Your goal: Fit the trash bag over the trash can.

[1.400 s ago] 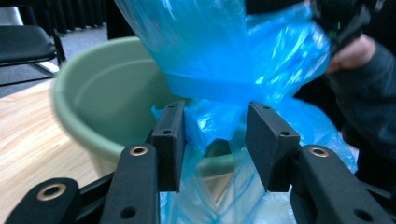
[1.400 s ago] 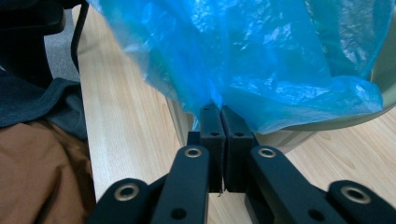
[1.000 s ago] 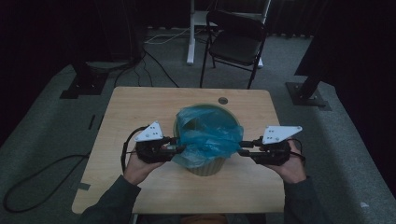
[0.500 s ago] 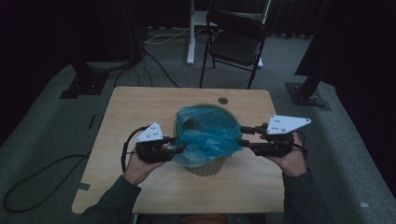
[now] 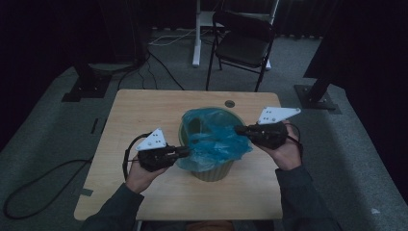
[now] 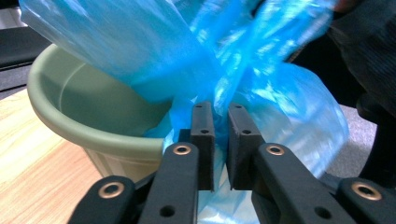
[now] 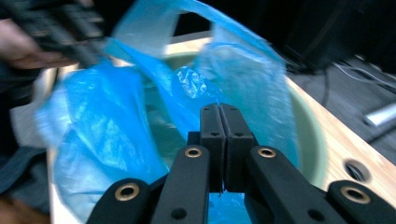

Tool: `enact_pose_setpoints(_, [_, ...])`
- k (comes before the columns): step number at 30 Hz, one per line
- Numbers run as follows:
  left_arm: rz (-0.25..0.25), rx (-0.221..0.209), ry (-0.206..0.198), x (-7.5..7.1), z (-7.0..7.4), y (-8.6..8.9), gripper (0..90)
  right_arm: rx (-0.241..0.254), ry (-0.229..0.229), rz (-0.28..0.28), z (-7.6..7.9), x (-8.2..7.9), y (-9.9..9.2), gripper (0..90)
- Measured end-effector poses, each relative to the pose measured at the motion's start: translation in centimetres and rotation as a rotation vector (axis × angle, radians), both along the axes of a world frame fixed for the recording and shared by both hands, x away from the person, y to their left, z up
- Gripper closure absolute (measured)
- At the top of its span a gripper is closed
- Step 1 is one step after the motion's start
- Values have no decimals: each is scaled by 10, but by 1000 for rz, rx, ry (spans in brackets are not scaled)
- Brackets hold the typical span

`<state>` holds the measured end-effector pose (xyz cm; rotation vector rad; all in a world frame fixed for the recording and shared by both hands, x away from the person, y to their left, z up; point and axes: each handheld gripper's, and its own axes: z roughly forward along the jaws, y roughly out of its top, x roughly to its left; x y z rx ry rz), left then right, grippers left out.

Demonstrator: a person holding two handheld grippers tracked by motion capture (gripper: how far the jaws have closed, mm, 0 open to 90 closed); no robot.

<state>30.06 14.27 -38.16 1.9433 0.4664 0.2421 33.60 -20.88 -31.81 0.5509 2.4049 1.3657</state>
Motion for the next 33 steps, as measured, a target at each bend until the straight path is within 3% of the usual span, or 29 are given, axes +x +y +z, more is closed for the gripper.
enact_pose_setpoints(10, [-44,62,-9,-16,-14,-1,887,23,66,-225,-19,26,-24,897])
enact_pose_setpoints(16, [-49,90,-7,-18,-20,-1,891,26,105,-299,-28,39,-36,897])
enact_pose_setpoints(19, [-45,126,-6,-21,-27,0,892,34,139,-356,-37,46,-46,898])
enact_pose_setpoints(23, [-29,128,13,-21,-31,3,892,34,168,-409,-43,50,-52,899])
enact_pose_setpoints(27, [-21,115,-4,-20,-26,5,870,36,175,-401,-45,51,-53,898])
enact_pose_setpoints(31, [9,77,-29,-18,-13,10,708,31,158,-368,-43,47,-49,897])
enact_pose_setpoints(33, [11,60,-46,-18,-6,12,675,32,151,-351,-41,46,-47,898])
